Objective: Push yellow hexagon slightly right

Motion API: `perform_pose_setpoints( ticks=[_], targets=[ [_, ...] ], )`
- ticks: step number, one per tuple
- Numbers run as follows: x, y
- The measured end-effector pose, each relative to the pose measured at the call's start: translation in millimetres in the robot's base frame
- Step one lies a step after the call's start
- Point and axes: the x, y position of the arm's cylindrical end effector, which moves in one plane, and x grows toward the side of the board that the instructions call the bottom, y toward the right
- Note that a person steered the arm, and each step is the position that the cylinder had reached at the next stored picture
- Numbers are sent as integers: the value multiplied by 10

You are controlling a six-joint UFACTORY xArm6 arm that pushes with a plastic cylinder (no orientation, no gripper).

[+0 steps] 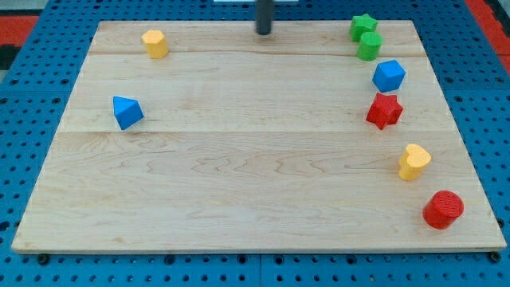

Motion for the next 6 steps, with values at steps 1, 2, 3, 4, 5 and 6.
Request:
perform_pose_setpoints(
  ticks=[1,2,3,4,5,6],
  targets=[
    [-50,-706],
    [-113,-1373],
    [-94,-1807],
    [12,-2507],
    [407,-2028],
    [396,-1373]
  ],
)
